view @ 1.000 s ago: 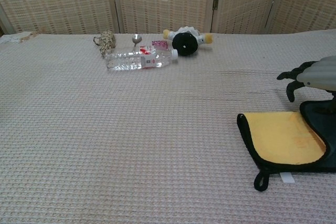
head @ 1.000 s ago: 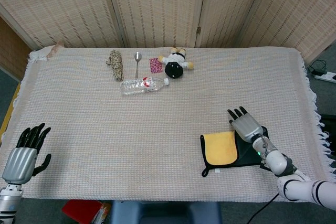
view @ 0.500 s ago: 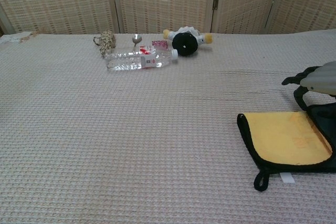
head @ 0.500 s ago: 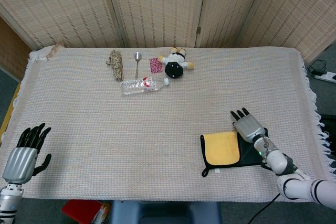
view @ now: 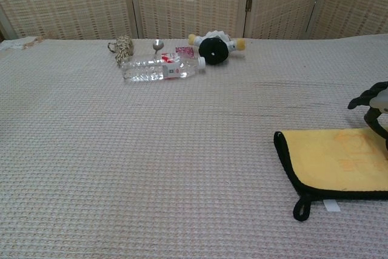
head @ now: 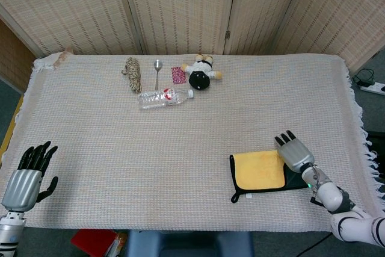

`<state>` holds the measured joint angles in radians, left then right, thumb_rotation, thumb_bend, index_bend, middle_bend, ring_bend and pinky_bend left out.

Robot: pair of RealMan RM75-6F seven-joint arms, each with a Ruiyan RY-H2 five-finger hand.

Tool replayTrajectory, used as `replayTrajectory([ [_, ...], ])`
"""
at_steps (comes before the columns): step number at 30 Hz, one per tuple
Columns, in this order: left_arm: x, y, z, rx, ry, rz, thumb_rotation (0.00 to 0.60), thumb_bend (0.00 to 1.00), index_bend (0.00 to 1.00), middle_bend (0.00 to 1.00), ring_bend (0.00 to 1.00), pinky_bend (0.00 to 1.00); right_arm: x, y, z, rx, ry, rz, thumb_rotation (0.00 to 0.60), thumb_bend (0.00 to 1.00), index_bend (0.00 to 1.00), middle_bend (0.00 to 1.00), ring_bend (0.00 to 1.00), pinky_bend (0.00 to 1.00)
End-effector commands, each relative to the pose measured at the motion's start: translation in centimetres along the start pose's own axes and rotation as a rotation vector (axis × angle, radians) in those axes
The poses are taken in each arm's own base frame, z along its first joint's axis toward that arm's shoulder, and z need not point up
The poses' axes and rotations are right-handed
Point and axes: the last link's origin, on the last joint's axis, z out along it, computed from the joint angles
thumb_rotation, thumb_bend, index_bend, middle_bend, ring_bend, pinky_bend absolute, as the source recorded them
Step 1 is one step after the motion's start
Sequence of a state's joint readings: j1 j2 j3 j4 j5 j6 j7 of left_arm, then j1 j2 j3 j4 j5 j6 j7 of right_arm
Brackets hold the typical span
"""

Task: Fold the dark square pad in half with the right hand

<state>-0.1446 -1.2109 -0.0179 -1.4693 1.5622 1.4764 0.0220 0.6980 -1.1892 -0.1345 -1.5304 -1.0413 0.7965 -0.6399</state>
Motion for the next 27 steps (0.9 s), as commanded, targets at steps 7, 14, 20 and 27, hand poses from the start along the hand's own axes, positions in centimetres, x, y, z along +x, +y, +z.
replayTrajectory([
  [7, -0.2, 0.4, 0.0, -0.007, -0.006, 0.002, 0.6, 0.51, 0.0, 0.0, 0.0, 0.0, -3.4, 0.4, -4.4, -0.018, -0.05, -0.004, 0.6, 0.5, 0.56, 0.11, 0.05, 0.0],
  [14, -0.3, 0.6, 0.0, -0.011, -0.007, 0.001, 0.6, 0.51, 0.0, 0.0, 0.0, 0.0, -4.8, 0.4, -6.6, -0.02, -0.06, 0.0, 0.6, 0.5, 0.44, 0.08, 0.05, 0.0],
  [20, -0.3, 0.7, -0.1, -0.011, -0.003, -0.001, 0.6, 0.53, 0.0, 0.0, 0.0, 0.0, -5.7, 0.5, -8.1, -0.048, -0.09, 0.004, 0.6, 0.5, 0.18, 0.03, 0.01, 0.0],
  [27, -0.2, 0.8, -0.2, -0.013, -0.003, 0.001, 0.6, 0.53, 0.0, 0.0, 0.0, 0.0, -3.7, 1.6, -11.5, -0.133, 0.097, 0.331, 0.6, 0.5, 0.04, 0.0, 0.0, 0.0],
])
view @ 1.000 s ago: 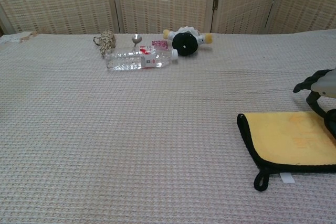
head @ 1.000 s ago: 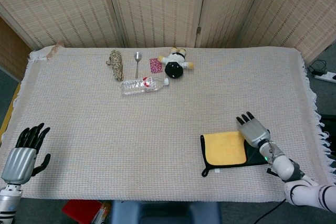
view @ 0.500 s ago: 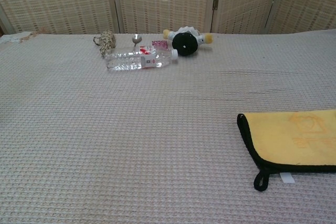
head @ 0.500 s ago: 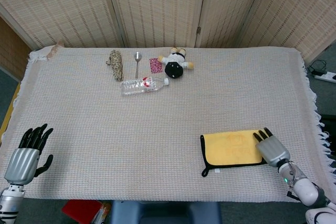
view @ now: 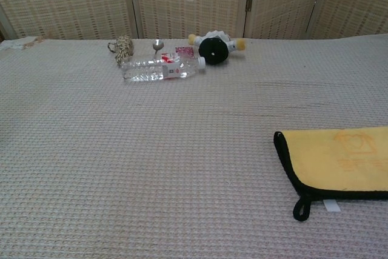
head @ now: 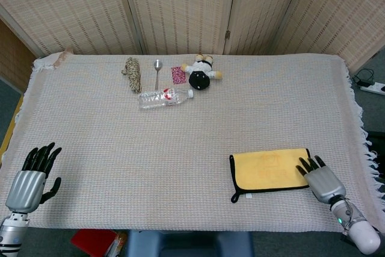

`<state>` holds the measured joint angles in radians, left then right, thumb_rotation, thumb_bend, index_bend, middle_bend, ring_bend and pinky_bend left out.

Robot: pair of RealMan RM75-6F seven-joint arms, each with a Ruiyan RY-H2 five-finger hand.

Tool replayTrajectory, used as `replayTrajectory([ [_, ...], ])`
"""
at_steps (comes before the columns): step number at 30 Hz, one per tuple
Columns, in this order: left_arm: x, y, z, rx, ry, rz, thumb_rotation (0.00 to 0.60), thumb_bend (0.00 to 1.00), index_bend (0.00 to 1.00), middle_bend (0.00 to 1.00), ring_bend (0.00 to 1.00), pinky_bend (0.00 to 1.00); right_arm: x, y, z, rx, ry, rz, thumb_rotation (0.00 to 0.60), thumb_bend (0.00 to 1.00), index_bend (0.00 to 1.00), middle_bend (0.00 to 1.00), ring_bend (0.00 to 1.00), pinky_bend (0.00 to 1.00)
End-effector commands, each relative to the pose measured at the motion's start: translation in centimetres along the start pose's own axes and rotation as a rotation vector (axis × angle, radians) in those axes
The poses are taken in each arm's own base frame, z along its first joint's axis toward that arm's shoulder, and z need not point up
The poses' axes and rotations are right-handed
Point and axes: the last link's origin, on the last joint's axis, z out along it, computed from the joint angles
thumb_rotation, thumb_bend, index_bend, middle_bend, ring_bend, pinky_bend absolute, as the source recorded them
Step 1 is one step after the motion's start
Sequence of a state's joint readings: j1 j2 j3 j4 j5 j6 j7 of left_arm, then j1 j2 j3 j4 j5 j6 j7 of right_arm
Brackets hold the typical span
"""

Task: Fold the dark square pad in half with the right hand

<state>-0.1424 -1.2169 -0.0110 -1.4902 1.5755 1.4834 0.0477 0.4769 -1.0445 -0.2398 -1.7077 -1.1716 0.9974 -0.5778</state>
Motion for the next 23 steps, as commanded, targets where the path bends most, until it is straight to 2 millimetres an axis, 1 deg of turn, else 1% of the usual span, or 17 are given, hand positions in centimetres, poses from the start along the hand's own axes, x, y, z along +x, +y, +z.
replayTrajectory([
  [1, -0.1, 0.0, 0.0, 0.003, -0.006, 0.002, 0.6, 0.53, 0.0, 0.0, 0.0, 0.0, 2.0, 1.2, -2.9, -0.053, 0.207, 0.289, 0.6, 0.5, 0.01, 0.0, 0.0, 0.0],
  [3, -0.2, 0.0, 0.0, 0.004, -0.017, 0.003, 0.6, 0.53, 0.0, 0.0, 0.0, 0.0, 2.5, 2.2, -4.5, -0.08, 0.353, 0.397, 0.6, 0.5, 0.0, 0.0, 0.0, 0.0],
  [5, -0.3, 0.2, -0.1, 0.004, -0.027, 0.003, 0.6, 0.53, 0.0, 0.0, 0.0, 0.0, 2.6, 3.0, -6.1, -0.117, 0.469, 0.459, 0.6, 0.5, 0.0, 0.0, 0.0, 0.0],
  [9, -0.3, 0.6, -0.4, 0.003, -0.04, 0.005, 0.6, 0.53, 0.0, 0.0, 0.0, 0.0, 2.3, 3.6, -8.6, -0.207, 0.592, 0.483, 0.6, 0.5, 0.0, 0.0, 0.0, 0.0],
  [12, -0.1, 0.9, -0.5, 0.003, -0.043, 0.009, 0.6, 0.53, 0.0, 0.0, 0.0, 0.0, 1.7, 3.3, -10.1, -0.286, 0.638, 0.482, 0.6, 0.5, 0.0, 0.0, 0.0, 0.0],
  [14, 0.0, 1.1, -0.6, -0.001, -0.04, 0.012, 0.6, 0.53, 0.0, 0.0, 0.0, 0.0, 1.2, 3.0, -10.6, -0.312, 0.64, 0.502, 0.6, 0.5, 0.0, 0.0, 0.0, 0.0],
  [17, 0.2, 1.4, -0.8, -0.011, -0.031, 0.012, 0.6, 0.53, 0.0, 0.0, 0.0, 0.0, 1.1, 2.8, -10.8, -0.292, 0.626, 0.509, 0.6, 0.5, 0.0, 0.0, 0.0, 0.0],
  [23, 0.4, 1.5, -0.9, -0.014, -0.026, 0.014, 0.6, 0.53, 0.0, 0.0, 0.0, 0.0, 1.0, 2.7, -10.6, -0.286, 0.598, 0.504, 0.6, 0.5, 0.0, 0.0, 0.0, 0.0],
])
